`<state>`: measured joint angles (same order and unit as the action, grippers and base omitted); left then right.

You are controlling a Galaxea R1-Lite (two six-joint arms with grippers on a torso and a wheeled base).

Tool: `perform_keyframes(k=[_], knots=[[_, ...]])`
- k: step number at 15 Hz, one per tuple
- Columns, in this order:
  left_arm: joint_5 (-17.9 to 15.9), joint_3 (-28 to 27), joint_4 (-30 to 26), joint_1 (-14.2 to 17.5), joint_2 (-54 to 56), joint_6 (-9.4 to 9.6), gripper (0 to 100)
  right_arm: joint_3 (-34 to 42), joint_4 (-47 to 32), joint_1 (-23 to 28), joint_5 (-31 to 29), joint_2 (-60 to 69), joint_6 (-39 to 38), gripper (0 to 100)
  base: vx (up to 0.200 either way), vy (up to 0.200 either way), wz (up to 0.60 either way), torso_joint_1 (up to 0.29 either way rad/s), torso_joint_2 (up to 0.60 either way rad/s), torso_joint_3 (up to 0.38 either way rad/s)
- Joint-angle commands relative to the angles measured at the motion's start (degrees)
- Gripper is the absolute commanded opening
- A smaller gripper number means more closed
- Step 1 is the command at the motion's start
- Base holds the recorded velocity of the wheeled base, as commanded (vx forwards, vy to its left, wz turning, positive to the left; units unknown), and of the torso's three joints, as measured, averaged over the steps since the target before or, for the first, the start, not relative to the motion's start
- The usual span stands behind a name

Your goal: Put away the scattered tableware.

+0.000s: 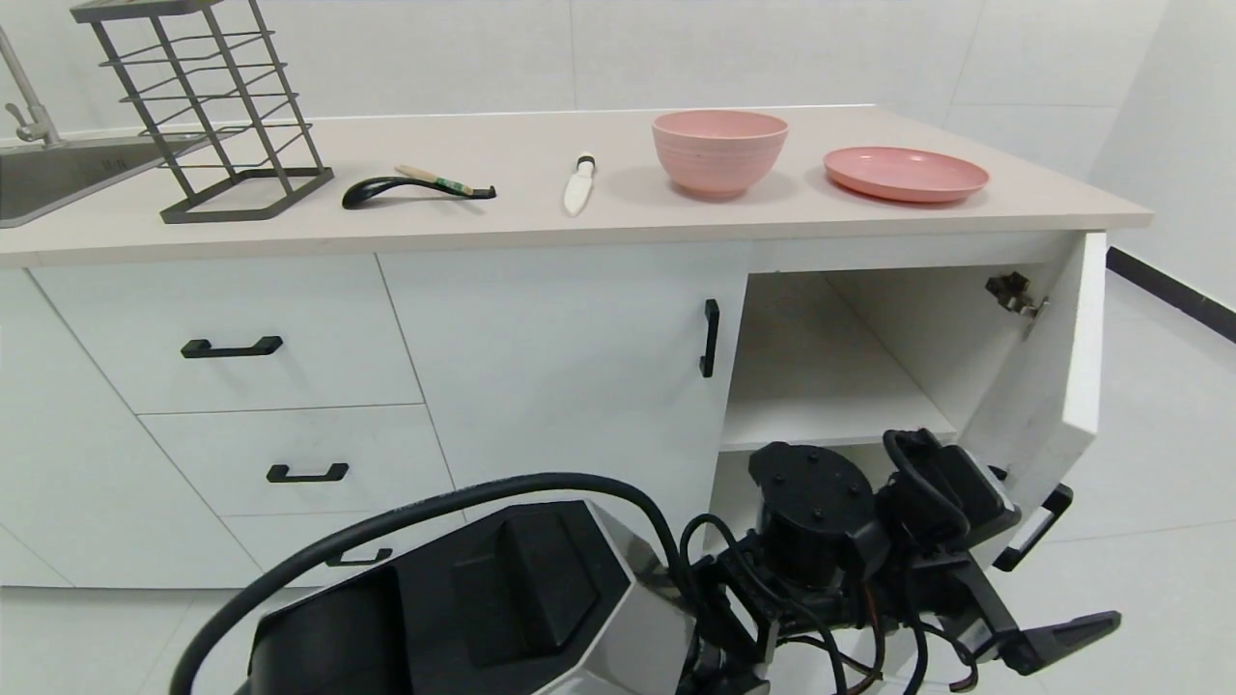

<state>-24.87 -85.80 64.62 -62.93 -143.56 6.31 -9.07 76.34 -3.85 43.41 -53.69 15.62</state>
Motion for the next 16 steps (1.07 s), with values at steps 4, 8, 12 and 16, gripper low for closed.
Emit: perform_keyframes(k=[4, 8, 12, 16], knots=[[-1.3, -7.3, -2.9, -3.3, -3.5, 0.01, 100, -2.9, 0.2, 0.8, 0.0, 0.6, 0.0, 100, 0.0, 0.0, 0.0, 0.0, 0.0, 0.0], [-4.5, -14.8, -12.3, -7.5, -5.1, -0.07, 100, -3.1, 0.2, 0.9, 0.0, 1.0, 0.2, 100, 0.0, 0.0, 0.0, 0.0, 0.0, 0.0], [-4.0, -9.5, -6.3, -1.7, -2.0, -0.07, 100, -3.3, 0.0, 0.8, 0.0, 3.8, 0.3, 100, 0.0, 0.0, 0.0, 0.0, 0.0, 0.0], [-3.8, 23.6, 6.0, 3.9, 15.7, -0.07, 100, -3.2, 0.0, 0.7, 0.0, 4.3, 0.3, 100, 0.0, 0.0, 0.0, 0.0, 0.0, 0.0]])
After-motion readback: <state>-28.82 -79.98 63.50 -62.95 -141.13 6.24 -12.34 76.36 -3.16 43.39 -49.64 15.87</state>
